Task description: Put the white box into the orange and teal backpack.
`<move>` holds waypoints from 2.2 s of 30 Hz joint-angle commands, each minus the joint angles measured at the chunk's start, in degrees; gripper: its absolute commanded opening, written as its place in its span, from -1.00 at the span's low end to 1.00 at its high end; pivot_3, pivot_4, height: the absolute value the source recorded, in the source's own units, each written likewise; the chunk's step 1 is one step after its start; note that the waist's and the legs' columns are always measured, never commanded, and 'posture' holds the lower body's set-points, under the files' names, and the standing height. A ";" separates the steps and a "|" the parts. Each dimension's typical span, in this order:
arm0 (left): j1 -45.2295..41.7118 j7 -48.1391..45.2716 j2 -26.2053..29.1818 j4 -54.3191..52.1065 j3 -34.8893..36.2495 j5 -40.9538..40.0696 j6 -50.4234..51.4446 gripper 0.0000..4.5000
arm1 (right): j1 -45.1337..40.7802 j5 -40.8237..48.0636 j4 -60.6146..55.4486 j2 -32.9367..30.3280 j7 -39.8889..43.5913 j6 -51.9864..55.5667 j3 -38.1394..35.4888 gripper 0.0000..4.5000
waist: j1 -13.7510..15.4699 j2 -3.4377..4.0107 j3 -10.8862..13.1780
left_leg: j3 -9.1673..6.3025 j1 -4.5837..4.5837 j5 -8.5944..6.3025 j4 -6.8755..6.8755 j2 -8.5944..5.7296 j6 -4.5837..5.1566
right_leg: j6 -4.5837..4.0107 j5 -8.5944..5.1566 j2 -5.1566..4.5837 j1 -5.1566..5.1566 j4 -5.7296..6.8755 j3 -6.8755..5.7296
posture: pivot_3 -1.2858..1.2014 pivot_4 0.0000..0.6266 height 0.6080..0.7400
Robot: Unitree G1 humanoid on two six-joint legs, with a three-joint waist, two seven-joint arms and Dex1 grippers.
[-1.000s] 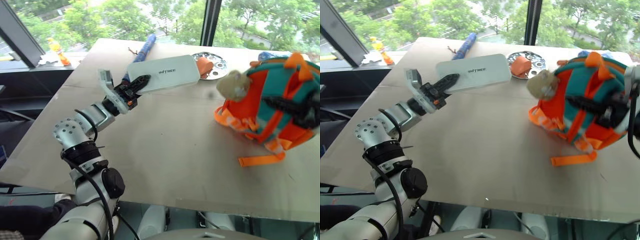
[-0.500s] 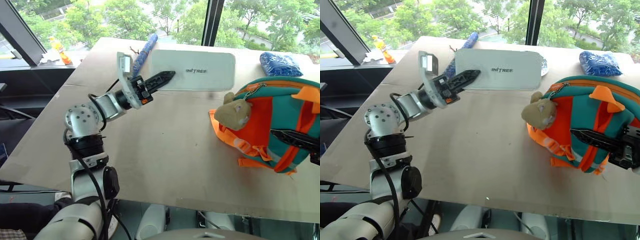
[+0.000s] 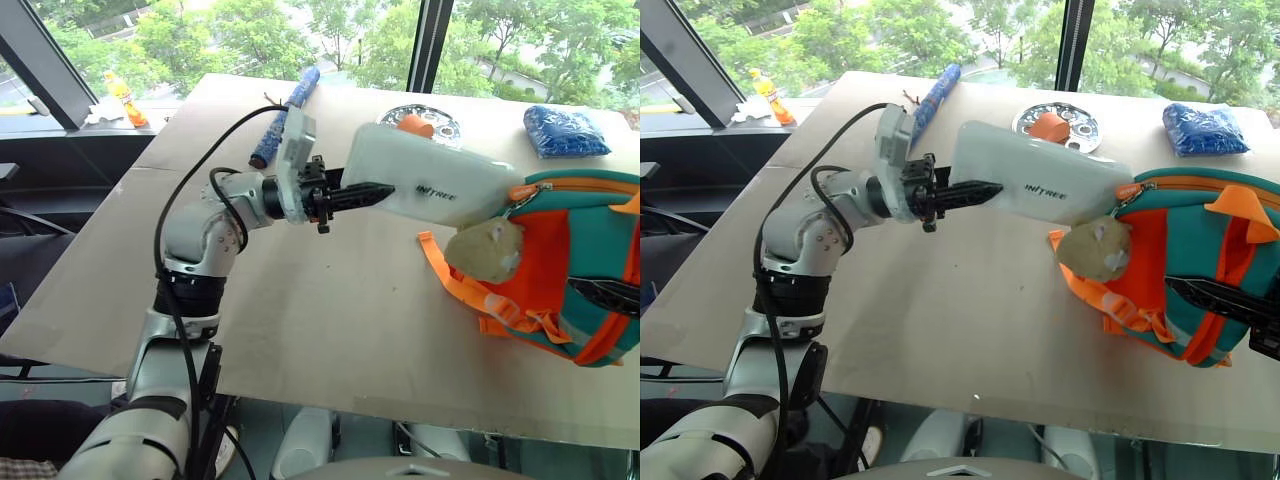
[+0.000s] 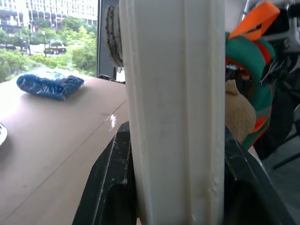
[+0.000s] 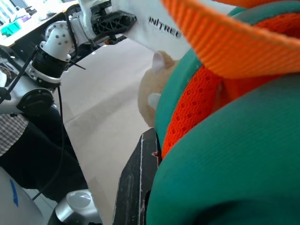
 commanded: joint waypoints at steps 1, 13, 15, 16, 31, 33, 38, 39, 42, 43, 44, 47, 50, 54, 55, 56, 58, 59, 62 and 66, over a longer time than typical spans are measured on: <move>0.25 -5.72 0.29 -0.68 -3.09 3.56 -6.85 -0.46 | -0.55 1.29 1.46 -0.67 0.13 -1.34 -3.46 -0.99 | -0.03 0.00 0.00 | 0.01 0.00 -0.02 0.01 0.00 0.03 | 0.00 0.00 0.00 0.00 0.00 0.00 | 0.03 -0.52 0.87; -10.64 -9.89 -9.59 14.49 -5.74 11.63 -23.68 -0.46 | 2.31 -1.77 -3.14 -0.93 3.88 -1.54 0.00 -0.99 | 0.78 -0.04 0.03 | 0.01 0.00 -0.15 0.17 -0.04 0.28 | 0.03 0.00 0.01 0.09 0.00 -0.03 | 0.03 -0.52 0.87; -11.93 -10.34 -11.13 15.99 -5.84 11.95 -23.22 -0.46 | 2.30 -1.90 -3.75 -0.89 3.89 -1.82 0.60 -0.99 | 0.83 -0.05 0.03 | 0.02 0.02 -0.19 0.17 -0.06 0.35 | 0.05 0.01 0.02 0.11 -0.01 -0.02 | 0.03 -0.52 0.87; -12.72 -10.27 -12.48 16.52 -6.38 12.24 -22.85 -0.46 | 2.11 -1.76 -4.05 -1.09 3.82 -1.94 0.86 -0.99 | 0.82 -0.05 0.03 | 0.03 0.02 -0.19 0.16 -0.06 0.34 | 0.06 0.00 0.02 0.10 0.00 -0.01 | 0.03 -0.52 0.87; -24.86 -23.49 -21.88 35.80 -6.30 6.38 -3.43 -0.46 | 0.54 -6.06 -3.07 -1.73 4.28 -3.95 0.85 -0.99 | -0.27 -0.13 0.08 | -0.06 0.05 -0.19 0.14 -0.06 0.35 | 0.22 -0.08 0.11 0.11 0.08 -0.03 | 0.03 -0.52 0.87; -25.01 -23.57 -21.62 36.90 -8.46 6.17 -6.13 -0.46 | 0.25 -4.95 -3.23 -2.03 3.85 -3.79 -0.06 -0.99 | -0.28 -0.14 0.09 | -0.05 0.04 -0.18 0.17 -0.07 0.32 | 0.22 -0.08 0.09 0.12 0.07 -0.01 | 0.03 -0.52 0.87; -24.96 -23.57 -20.24 34.91 -6.49 4.76 -4.81 -0.46 | -6.57 0.92 -1.12 -5.62 1.37 -5.34 2.28 -0.99 | -0.61 -0.16 0.14 | 0.07 0.08 -0.18 0.18 -0.02 0.32 | 0.22 -0.07 0.04 0.10 0.08 0.15 | 0.03 -0.52 0.87; -24.49 -23.56 -19.81 34.11 -6.01 5.01 -4.57 -0.46 | -8.39 1.61 -0.61 -6.32 0.81 -5.80 3.54 -0.99 | -0.62 -0.18 0.17 | 0.09 0.11 -0.18 0.16 -0.01 0.32 | 0.22 -0.07 0.04 0.10 0.09 0.18 | 0.03 -0.52 0.87; -21.94 -21.03 -16.91 28.58 -3.61 4.64 -1.85 -0.46 | -17.56 4.58 1.37 -8.95 -2.44 -8.56 11.24 -0.99 | -0.76 -0.14 0.22 | 0.05 0.14 -0.17 0.15 0.08 0.31 | 0.22 -0.07 0.05 0.09 0.12 0.15 | 0.03 -0.52 0.87; -21.25 -19.15 -15.84 26.24 -2.24 3.75 0.27 -0.46 | -21.04 4.93 1.78 -9.48 -3.31 -9.54 14.38 -0.99 | -0.84 -0.10 0.25 | 0.08 0.17 -0.17 0.15 0.14 0.31 | 0.22 -0.07 0.06 0.09 0.13 0.18 | 0.03 -0.52 0.87; -20.60 -17.53 -14.85 23.99 -1.03 3.06 1.94 -0.46 | -24.24 5.21 2.15 -9.69 -4.21 -10.44 17.31 -0.99 | -1.02 -0.09 0.29 | 0.09 0.16 -0.17 0.15 0.14 0.30 | 0.22 -0.07 0.06 0.07 0.15 0.20 | 0.03 -0.52 0.87; -18.64 -13.55 -11.98 17.21 2.08 1.02 6.67 -0.46 | -33.03 4.43 3.13 -9.25 -5.53 -12.08 25.02 -0.99 | -1.25 -0.04 0.38 | 0.08 0.04 -0.16 0.18 0.19 0.28 | 0.22 -0.07 0.04 -0.05 0.17 0.19 | 0.03 -0.52 0.87; -15.46 -10.16 -7.38 7.97 3.39 -0.19 11.65 -0.46 | -38.86 0.48 2.89 -7.94 -5.56 -13.15 31.50 -0.99 | -1.24 -0.01 0.39 | 0.01 -0.13 -0.15 0.18 0.18 0.27 | 0.23 -0.07 -0.03 -0.14 0.04 0.11 | 0.03 -0.52 0.87; -9.15 -6.92 -4.89 -1.09 -3.49 4.86 11.28 -0.46 | -33.41 -2.16 -0.71 -5.16 -5.17 -12.22 32.31 -0.99 | -0.18 0.01 0.38 | -0.26 -0.44 -0.15 0.24 0.17 0.26 | 0.23 -0.07 -0.12 -0.16 0.04 -0.06 | 0.03 -0.52 0.87; -7.84 -5.62 -4.85 -2.16 -5.68 6.46 11.31 -0.46 | -31.19 -4.06 -2.35 -4.68 -4.78 -12.34 32.55 -0.99 | 0.26 0.04 0.36 | -0.34 -0.54 -0.15 0.34 0.15 0.26 | 0.23 -0.07 -0.13 -0.17 0.05 -0.11 | 0.03 -0.52 0.87; -6.68 -4.02 -5.08 -2.62 -8.01 8.34 11.50 -0.46 | -29.17 -5.25 -3.89 -3.89 -5.02 -12.55 32.81 -0.99 | 0.82 0.03 0.36 | -0.46 -0.70 -0.15 0.40 0.08 0.26 | 0.23 -0.07 -0.16 -0.23 0.01 -0.18 | 0.03 -0.52 0.87; -5.16 -2.06 -5.99 -2.46 -11.54 11.57 9.35 -0.46 | -26.19 -6.38 -5.99 -2.50 -5.69 -12.99 33.04 -0.99 | 1.31 0.04 0.37 | -0.60 -0.90 -0.15 0.85 -0.06 0.28 | 0.26 -0.08 -0.15 -0.21 0.03 -0.20 | 0.03 -0.52 0.87; -4.85 -1.01 -6.87 -1.76 -13.36 13.19 8.48 -0.46 | -24.69 -7.32 -7.06 -1.81 -5.82 -13.23 33.16 -0.99 | 1.39 0.04 0.36 | -0.65 -0.94 -0.17 0.91 -0.09 0.30 | 0.26 -0.08 -0.15 -0.20 0.01 -0.22 | 0.03 -0.52 0.87; -5.12 0.93 -10.16 1.21 -17.28 16.67 5.67 -0.46 | -21.50 -7.50 -9.53 0.01 -6.95 -13.82 33.11 -0.99 | 1.41 0.04 0.35 | -0.65 -0.79 -0.22 1.06 -0.21 0.40 | 0.41 0.01 -0.18 0.00 -0.02 -0.12 | 0.03 -0.52 0.87; -7.84 3.01 -17.04 8.10 -17.20 17.65 1.26 -0.46 | -19.04 -7.65 -12.05 1.24 -8.65 -14.71 33.38 -0.99 | 1.12 0.04 0.35 | -0.49 -0.37 -0.21 1.07 -0.16 0.41 | 0.54 0.09 -0.11 0.29 0.04 0.05 | 0.03 -0.52 0.87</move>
